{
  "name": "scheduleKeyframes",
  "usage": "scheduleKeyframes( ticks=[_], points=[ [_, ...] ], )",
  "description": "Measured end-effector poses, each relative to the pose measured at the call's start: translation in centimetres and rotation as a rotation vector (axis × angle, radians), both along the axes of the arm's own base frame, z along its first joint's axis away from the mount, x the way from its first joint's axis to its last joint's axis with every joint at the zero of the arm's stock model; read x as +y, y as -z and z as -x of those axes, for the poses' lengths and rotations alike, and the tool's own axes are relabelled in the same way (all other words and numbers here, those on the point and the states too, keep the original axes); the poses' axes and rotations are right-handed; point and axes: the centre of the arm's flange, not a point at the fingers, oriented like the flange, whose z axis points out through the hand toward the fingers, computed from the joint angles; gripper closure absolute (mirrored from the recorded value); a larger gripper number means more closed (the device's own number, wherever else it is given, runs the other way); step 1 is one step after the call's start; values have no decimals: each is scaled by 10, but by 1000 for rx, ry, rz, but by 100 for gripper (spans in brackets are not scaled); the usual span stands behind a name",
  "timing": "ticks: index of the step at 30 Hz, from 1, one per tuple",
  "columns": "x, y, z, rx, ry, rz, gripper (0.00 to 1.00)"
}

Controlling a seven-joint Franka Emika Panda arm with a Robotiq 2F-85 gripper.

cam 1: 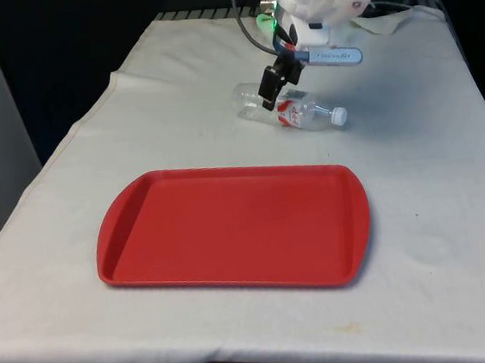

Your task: Place the bottle upright on the tray.

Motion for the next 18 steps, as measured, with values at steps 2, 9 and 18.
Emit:
scheduleKeyframes(
  ticks=[2, 9, 18],
  points=[
    [1, 0, 0, 1, -1, 0, 0],
    [1, 0, 1, 3, -1, 1, 0],
    [7, 3, 2, 7, 0, 10, 0]
  ],
)
